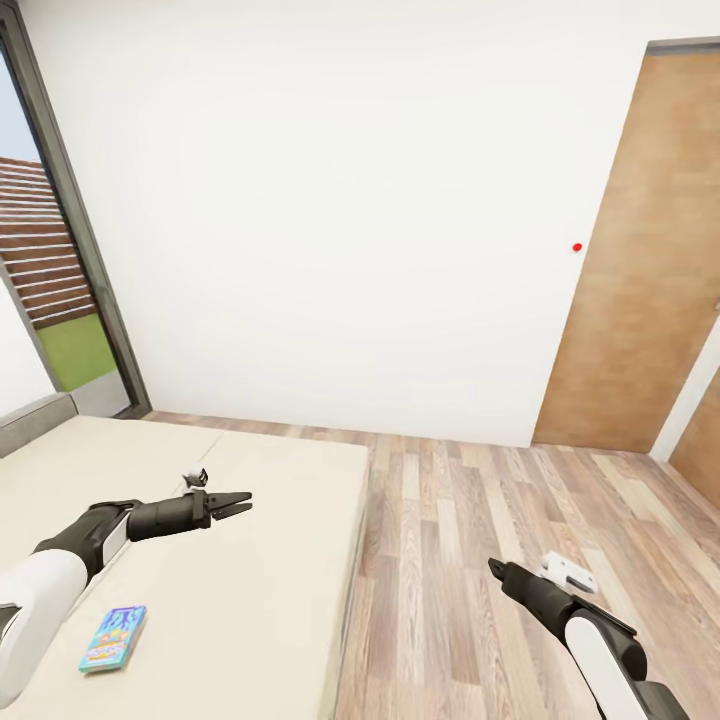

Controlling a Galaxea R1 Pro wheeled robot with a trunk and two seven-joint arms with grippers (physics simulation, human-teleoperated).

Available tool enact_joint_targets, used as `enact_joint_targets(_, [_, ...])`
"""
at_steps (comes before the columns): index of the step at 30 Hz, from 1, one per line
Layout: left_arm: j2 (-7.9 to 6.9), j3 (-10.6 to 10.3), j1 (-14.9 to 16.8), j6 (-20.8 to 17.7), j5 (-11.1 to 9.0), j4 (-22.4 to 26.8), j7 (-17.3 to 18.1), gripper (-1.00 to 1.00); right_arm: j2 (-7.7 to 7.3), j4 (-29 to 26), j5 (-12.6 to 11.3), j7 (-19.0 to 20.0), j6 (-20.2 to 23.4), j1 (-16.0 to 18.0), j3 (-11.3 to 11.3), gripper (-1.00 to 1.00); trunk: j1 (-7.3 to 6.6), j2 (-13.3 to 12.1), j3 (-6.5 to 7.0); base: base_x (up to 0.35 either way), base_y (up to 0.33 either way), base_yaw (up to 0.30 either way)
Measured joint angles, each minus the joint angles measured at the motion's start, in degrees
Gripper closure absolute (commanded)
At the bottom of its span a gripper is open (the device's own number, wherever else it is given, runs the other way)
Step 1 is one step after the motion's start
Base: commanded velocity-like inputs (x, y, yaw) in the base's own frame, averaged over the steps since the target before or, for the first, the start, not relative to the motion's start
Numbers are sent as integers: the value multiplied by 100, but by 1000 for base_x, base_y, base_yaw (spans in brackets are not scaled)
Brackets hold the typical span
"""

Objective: Put all the toys in the child's room - the three board games (two on the bed and one on the table), the two jigsaw puzzles on the table, and the tennis ball on the table - inside the toy box on the table in the child's room.

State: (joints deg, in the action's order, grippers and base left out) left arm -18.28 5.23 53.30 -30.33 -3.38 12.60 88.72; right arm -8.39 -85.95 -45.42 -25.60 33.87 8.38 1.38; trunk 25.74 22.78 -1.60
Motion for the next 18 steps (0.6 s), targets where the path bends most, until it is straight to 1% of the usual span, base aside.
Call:
enact_joint_targets(6, [0, -1, 0, 0, -2, 2, -1, -100, 0, 0, 1, 0, 0, 0, 0, -100, 0, 0, 0, -7, 28, -1])
enact_joint_targets(10, [0, 0, 0, 0, 0, 2, 0, -100, 0, 3, 0, 0, -4, 0, 0, -100, 0, 0, 0, -1, 92, -15])
enact_joint_targets(13, [1, 1, 1, 0, 1, -1, -1, -100, 0, 3, 0, 0, -5, -1, -1, -100, 0, 1, 4, 0, 124, -137])
enact_joint_targets(18, [1, 0, 1, 0, -1, -1, -2, -100, 0, 9, 0, 0, -4, -1, -2, -100, 0, 1, 20, 0, 45, -217])
